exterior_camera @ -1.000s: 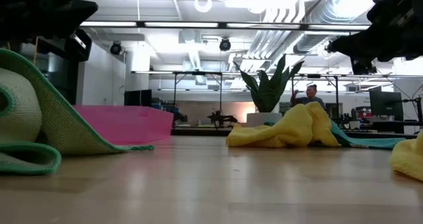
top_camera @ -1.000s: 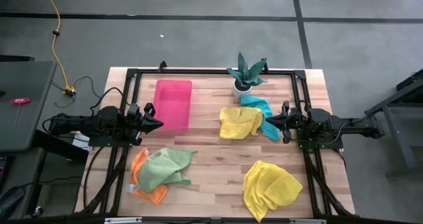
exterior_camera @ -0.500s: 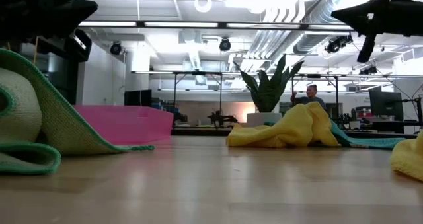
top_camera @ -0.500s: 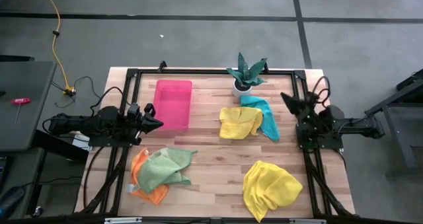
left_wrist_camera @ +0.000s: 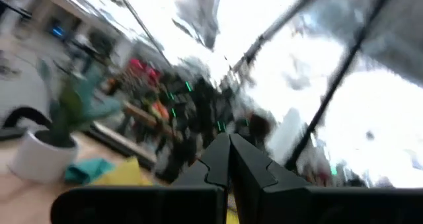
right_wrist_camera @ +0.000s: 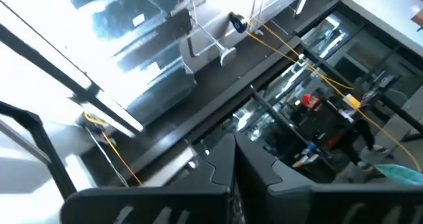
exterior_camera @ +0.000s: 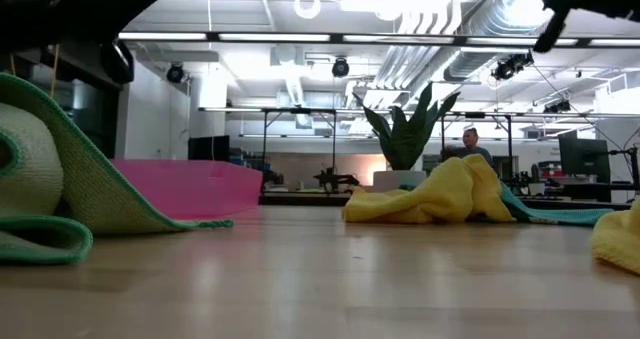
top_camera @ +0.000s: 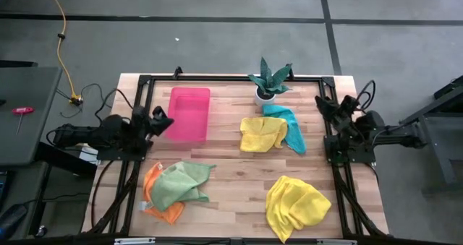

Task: Fold microfiber towels
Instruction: Fold the top yellow microfiber towel

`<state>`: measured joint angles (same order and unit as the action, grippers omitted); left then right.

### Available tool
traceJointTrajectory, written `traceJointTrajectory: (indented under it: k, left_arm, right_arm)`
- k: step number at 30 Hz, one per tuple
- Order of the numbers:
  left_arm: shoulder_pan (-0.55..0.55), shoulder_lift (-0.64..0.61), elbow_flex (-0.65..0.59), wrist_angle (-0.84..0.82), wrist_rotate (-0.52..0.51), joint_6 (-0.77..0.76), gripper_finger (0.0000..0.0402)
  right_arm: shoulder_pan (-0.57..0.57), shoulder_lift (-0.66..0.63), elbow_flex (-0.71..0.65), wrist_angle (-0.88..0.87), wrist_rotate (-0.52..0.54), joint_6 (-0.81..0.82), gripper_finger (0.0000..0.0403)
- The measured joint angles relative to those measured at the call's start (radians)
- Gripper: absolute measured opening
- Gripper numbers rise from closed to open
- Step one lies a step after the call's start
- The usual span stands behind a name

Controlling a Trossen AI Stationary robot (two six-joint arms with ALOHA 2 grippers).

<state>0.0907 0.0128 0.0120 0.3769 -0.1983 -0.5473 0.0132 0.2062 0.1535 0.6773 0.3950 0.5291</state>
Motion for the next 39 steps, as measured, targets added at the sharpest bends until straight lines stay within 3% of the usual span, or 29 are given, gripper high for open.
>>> traceJointTrajectory:
  k: [4,7,13,21,29,39]
  left_arm:
    - [0.001,0.035,0.026,0.002,0.007,-0.053,0.0000]
    - [0.000,0.139,0.093,-0.046,0.042,-0.067,0.0000]
    - [0.000,0.459,0.297,-0.120,0.106,0.070,0.0000]
    - [0.075,0.931,0.580,-0.258,0.164,0.240,0.0013]
    - [0.148,1.355,0.832,-0.349,0.218,0.407,0.0081]
    - [0.161,1.736,1.063,-0.359,0.241,0.383,0.0188]
  right_arm:
    - [0.000,0.147,0.076,-0.007,-0.028,-0.034,0.0000]
    - [0.000,0.254,0.127,-0.018,-0.029,-0.040,0.0000]
    - [0.000,0.386,0.250,-0.219,-0.029,-0.032,0.0000]
    - [0.000,0.443,0.430,-0.525,-0.029,-0.043,0.0000]
    - [0.000,0.443,0.488,-0.591,-0.021,-0.085,0.0000]
    - [0.000,0.461,0.487,-0.604,-0.020,-0.085,0.0000]
